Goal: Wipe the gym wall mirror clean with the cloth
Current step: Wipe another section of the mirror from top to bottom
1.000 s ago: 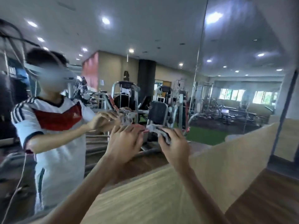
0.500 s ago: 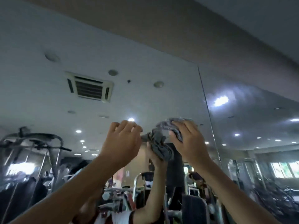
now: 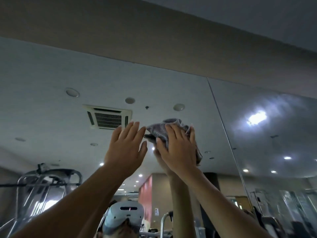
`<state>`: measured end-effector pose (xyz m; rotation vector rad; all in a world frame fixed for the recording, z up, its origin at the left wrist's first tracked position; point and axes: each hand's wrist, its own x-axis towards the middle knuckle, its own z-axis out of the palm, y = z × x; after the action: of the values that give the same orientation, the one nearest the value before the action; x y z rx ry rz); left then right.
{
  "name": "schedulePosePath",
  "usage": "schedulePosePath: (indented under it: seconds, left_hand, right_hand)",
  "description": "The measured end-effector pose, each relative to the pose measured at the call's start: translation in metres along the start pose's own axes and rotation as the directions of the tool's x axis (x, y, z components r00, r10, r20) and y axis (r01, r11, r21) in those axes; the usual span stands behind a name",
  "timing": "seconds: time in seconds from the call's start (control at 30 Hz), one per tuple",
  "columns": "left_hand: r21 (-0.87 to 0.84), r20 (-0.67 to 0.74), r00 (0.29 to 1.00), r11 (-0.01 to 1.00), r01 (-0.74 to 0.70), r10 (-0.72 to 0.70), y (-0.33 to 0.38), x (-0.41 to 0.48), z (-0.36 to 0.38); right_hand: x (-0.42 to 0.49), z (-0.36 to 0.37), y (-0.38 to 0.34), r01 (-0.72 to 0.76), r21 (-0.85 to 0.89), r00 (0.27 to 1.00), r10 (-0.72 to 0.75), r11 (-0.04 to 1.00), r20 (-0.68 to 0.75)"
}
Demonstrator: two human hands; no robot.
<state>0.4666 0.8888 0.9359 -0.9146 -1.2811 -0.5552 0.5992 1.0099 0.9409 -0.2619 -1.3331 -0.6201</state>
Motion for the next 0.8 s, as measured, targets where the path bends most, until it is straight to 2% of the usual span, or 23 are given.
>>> schedulePosePath:
  seconds: [0.1, 0.2, 0.4, 0.5, 0.6, 0.63, 0.73, 0.8]
  left_hand:
    - [0.020, 0.023, 1.000, 1.000, 0.019, -0.019, -0.001, 0.001, 0.004]
    - [0.006, 0.036, 0.995, 0.996, 0.091, -0.091, -0.004, 0.002, 0.006]
    - [0.014, 0.025, 0.997, 0.997, 0.071, -0.071, -0.007, 0.002, 0.009]
    - [0.007, -0.014, 1.000, 1.000, 0.010, -0.009, -0.017, -0.003, 0.009]
    - [0.015, -0.036, 0.999, 0.999, -0.038, 0.039, -0.024, -0.016, 0.012]
    - [0.018, -0.045, 0.998, 0.999, -0.047, 0.048, -0.024, -0.019, 0.012]
    - [0.031, -0.100, 0.993, 0.998, -0.057, 0.060, -0.023, -0.021, 0.010]
    - [0.028, -0.122, 0.991, 0.998, -0.057, 0.060, -0.022, -0.021, 0.009]
  right_hand:
    - [0.000, 0.001, 0.003, 0.008, -0.039, 0.994, -0.003, 0.999, 0.112]
    - [0.004, 0.000, 0.004, -0.041, 0.024, 0.976, 0.035, 0.999, 0.216]
    - [0.000, 0.005, 0.002, -0.064, 0.045, 0.984, 0.055, 0.997, 0.171]
    - [-0.019, 0.003, 0.004, 0.004, 0.067, 0.991, -0.013, 0.998, 0.137]
    - [-0.043, -0.006, 0.019, 0.056, 0.083, 0.984, -0.069, 0.995, 0.162]
    - [-0.043, -0.008, 0.026, 0.019, 0.065, 0.985, -0.030, 0.998, 0.169]
    - [-0.011, -0.004, 0.028, -0.237, -0.035, 0.964, 0.239, 0.971, 0.117]
    - [0.018, 0.004, 0.013, -0.295, -0.101, 0.942, 0.307, 0.950, 0.138]
